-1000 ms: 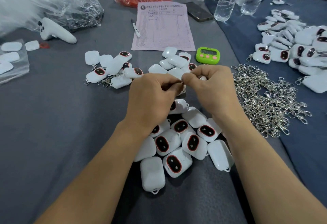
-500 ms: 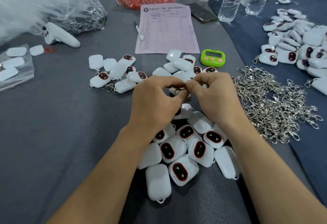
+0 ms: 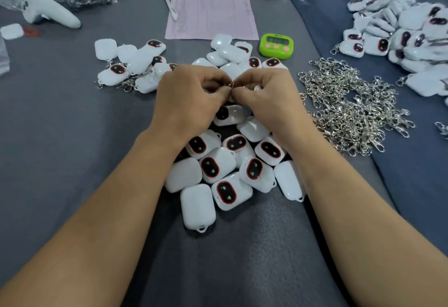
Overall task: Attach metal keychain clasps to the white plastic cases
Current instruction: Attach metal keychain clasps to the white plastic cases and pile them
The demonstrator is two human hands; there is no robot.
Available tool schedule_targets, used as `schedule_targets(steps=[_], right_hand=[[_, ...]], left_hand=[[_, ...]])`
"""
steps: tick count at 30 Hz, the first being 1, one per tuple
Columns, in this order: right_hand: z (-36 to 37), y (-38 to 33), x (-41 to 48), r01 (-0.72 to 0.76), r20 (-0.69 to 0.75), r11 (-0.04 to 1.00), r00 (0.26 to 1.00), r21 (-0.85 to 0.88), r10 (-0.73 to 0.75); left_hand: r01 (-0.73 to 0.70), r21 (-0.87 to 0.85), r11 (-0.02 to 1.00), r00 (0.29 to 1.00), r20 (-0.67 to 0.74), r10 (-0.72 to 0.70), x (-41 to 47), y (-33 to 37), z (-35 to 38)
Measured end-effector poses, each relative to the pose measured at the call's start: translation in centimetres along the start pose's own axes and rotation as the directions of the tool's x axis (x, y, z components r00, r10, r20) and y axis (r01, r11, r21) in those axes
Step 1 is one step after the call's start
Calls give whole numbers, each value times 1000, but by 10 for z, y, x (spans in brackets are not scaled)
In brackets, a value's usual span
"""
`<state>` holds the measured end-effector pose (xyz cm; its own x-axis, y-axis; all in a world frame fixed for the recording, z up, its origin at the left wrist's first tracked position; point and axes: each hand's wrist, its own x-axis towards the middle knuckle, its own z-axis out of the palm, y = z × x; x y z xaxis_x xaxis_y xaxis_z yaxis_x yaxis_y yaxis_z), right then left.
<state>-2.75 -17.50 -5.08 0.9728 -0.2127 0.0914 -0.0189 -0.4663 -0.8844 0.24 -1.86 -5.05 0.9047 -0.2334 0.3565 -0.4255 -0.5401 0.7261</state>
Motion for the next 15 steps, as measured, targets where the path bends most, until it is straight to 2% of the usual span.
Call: schedule_targets(steps=[3,8,12,15], right_hand=[[0,-1,-2,9,5,1000,1000,14,-9],[-1,0,-4,33,-40,999,999,6,-33],[-3,2,-4,38,-137,999,990,-7,-38],[-4,2,-5,53,-136,998,989,-21,-55]], left_hand=[[-20,-23,1000,1000,12,21,-2,5,-1],[-67,-16,998,996,-57,66,-4,6,0],[4,-114,993,1000,-23,-6,-2,5,4],[41,-181,983,999,18,-38,-2,4,4]])
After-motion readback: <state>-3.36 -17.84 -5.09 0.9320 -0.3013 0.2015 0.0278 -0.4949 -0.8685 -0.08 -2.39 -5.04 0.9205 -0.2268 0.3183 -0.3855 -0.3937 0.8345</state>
